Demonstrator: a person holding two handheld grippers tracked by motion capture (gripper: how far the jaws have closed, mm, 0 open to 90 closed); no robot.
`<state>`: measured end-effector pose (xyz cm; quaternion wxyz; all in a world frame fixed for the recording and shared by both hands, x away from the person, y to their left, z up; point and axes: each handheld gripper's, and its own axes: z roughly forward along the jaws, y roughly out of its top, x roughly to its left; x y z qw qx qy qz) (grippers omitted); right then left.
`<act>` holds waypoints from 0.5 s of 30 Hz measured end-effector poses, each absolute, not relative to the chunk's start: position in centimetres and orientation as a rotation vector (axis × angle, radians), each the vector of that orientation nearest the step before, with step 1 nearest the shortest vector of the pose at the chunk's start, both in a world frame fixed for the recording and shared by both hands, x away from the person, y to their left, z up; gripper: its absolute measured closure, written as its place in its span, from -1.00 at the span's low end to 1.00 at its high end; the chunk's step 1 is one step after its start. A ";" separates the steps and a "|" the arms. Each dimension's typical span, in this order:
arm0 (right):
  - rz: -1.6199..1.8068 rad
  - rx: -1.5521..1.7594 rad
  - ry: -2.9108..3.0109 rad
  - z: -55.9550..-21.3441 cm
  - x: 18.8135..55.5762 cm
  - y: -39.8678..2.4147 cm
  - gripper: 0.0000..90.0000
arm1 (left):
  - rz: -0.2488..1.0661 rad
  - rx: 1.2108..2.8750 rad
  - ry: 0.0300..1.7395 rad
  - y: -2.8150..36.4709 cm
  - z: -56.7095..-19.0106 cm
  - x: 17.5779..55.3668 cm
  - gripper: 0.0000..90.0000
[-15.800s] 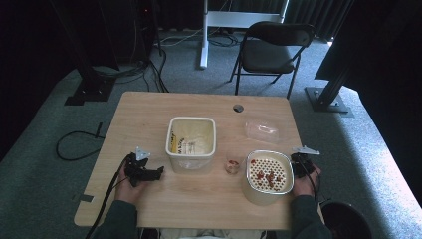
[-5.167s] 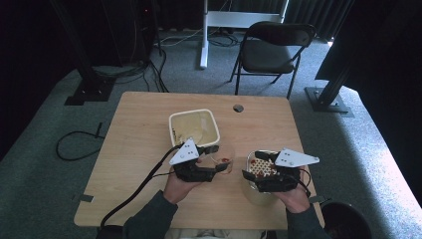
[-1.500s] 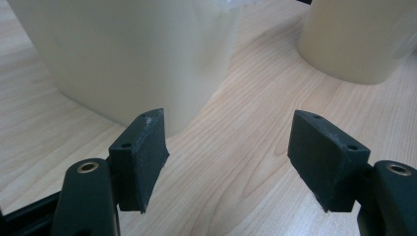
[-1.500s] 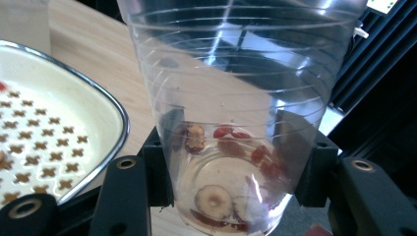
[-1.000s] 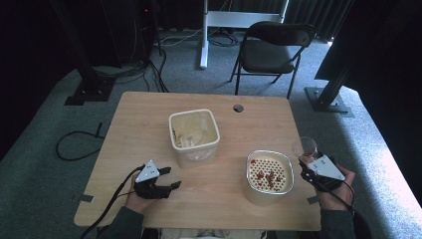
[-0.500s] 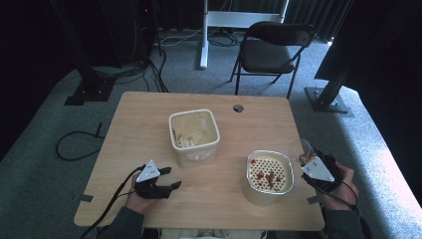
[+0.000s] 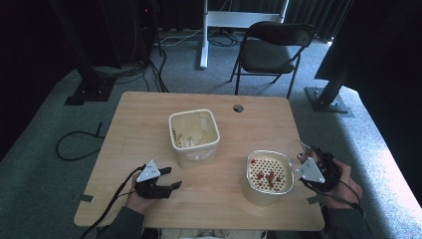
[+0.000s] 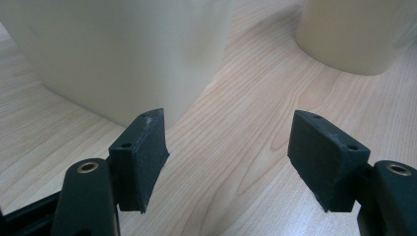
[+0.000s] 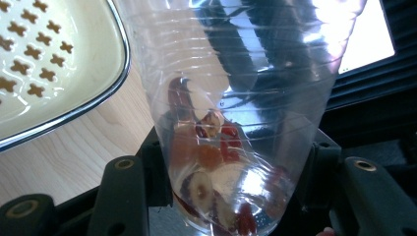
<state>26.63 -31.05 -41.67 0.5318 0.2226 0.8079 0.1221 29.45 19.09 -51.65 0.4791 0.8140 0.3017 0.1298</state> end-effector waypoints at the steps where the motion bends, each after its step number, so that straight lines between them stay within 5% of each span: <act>1: 0.291 0.531 1.927 -41.7 26.6 -31.0 0.00 | 0.317 1.987 0.736 19.1 -51.6 29.5 -0.30; 15: 0.048 0.308 1.951 -41.5 26.7 -29.4 0.00 | 0.311 1.987 0.738 19.0 -51.7 29.5 -0.30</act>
